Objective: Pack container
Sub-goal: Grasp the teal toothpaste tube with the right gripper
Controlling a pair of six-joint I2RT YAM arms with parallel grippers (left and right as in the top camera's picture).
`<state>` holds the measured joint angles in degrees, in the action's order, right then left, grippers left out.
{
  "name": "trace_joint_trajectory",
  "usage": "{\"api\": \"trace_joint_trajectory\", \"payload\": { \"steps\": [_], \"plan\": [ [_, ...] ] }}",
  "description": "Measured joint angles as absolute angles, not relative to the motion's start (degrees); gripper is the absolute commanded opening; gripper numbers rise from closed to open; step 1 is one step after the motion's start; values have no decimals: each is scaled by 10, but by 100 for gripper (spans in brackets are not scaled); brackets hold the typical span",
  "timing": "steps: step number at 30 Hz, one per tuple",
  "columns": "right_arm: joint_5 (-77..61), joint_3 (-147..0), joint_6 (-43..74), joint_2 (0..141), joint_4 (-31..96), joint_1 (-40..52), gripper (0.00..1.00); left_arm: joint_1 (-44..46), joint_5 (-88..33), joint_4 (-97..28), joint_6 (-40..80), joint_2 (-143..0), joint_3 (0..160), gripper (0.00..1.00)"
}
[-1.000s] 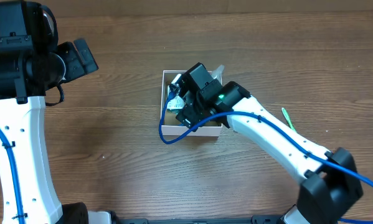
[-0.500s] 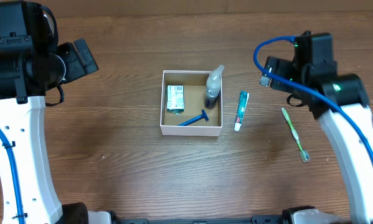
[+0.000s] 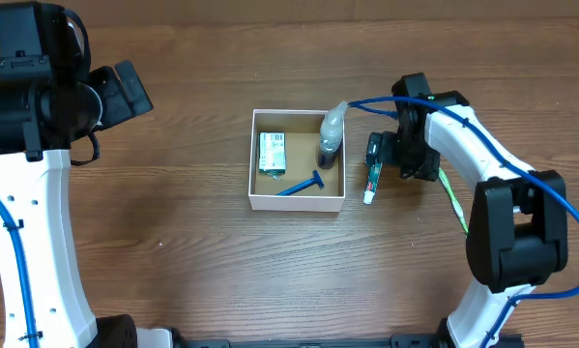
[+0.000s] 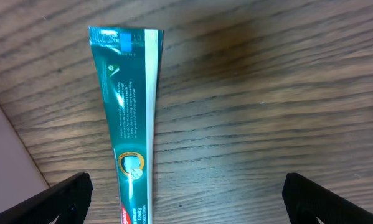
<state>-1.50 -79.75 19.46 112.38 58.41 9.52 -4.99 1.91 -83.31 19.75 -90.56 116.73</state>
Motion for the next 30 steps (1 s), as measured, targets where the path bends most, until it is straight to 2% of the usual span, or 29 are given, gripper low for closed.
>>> {"api": "trace_joint_trajectory", "payload": {
  "steps": [30],
  "plan": [
    [-23, -767, 209, 1152, 558, 95, 100, -50, 19, -833, 197, -906, 1167, 100]
  ]
}}
